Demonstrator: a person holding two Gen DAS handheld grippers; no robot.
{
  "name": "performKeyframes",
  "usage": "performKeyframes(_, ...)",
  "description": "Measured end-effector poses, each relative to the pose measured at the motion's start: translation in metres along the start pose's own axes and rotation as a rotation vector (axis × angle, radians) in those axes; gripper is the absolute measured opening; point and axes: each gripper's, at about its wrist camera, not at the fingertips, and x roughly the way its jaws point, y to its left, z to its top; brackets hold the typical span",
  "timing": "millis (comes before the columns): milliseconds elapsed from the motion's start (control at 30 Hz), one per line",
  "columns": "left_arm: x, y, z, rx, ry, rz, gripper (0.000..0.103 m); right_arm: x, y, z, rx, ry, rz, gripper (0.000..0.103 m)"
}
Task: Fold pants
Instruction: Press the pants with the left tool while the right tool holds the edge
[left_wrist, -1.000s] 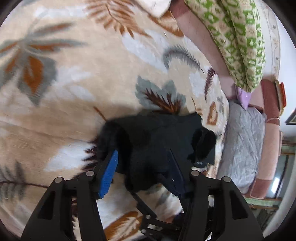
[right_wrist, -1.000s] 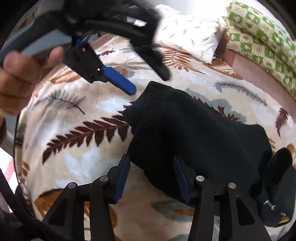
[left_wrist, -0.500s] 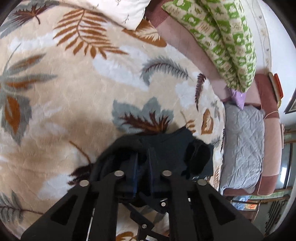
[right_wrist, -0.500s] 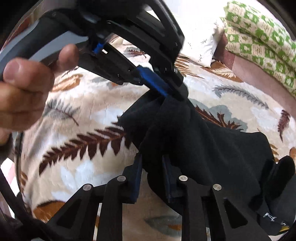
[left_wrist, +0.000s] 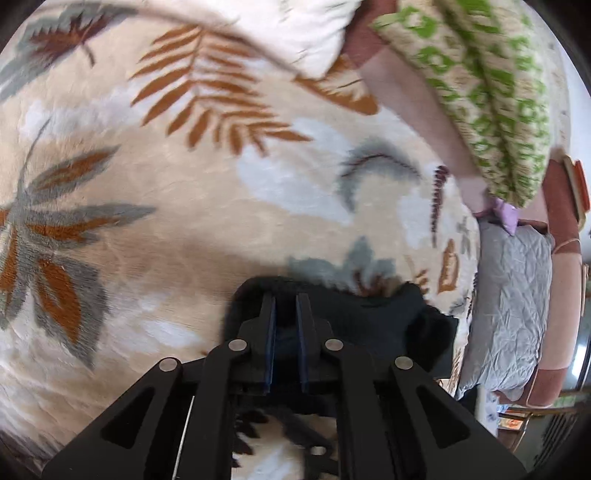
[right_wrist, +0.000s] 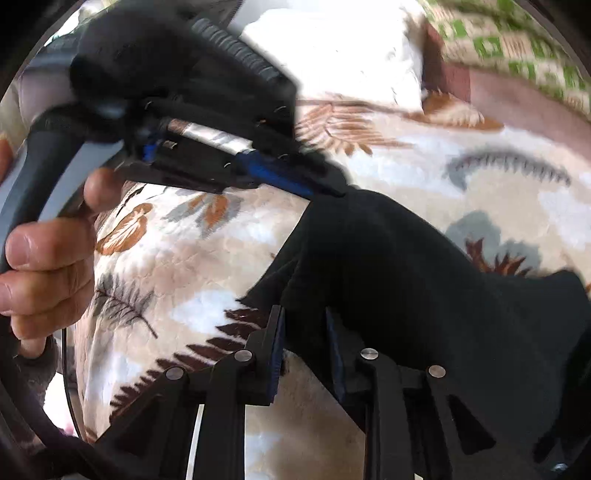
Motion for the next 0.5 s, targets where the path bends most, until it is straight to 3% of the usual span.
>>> performKeyframes(67, -0.005, 0.008, 0.0, -0.021, 0.01, -0.034, 0.009, -0.002, -0.006, 0.001, 0.038, -0.006, 0.029, 0.025)
performKeyframes(167, -0.025, 0.017, -0.006, -0.016, 0.012, -0.079, 0.009, -0.025, -0.006, -0.003, 0.057, -0.045, 0.073, 0.038)
performKeyframes(233, -0.04, 0.022, -0.01, -0.003, -0.022, -0.052, 0.014, -0.042, -0.001, -0.007, 0.009, -0.07, 0.022, 0.065)
performKeyframes(267, -0.043, 0.024, -0.01, -0.004, -0.029, -0.042, 0.02, -0.046, 0.004, -0.01, -0.039, -0.064, -0.026, 0.07)
performKeyframes(333, -0.045, 0.032, -0.011, -0.024, -0.031, -0.036, 0.027, -0.048, 0.023, -0.017, -0.179, -0.047, -0.141, 0.07)
performKeyframes(500, -0.034, 0.03, -0.013, -0.007, -0.002, -0.016, 0.027, -0.023, 0.049, -0.029, -0.351, 0.005, -0.268, 0.065)
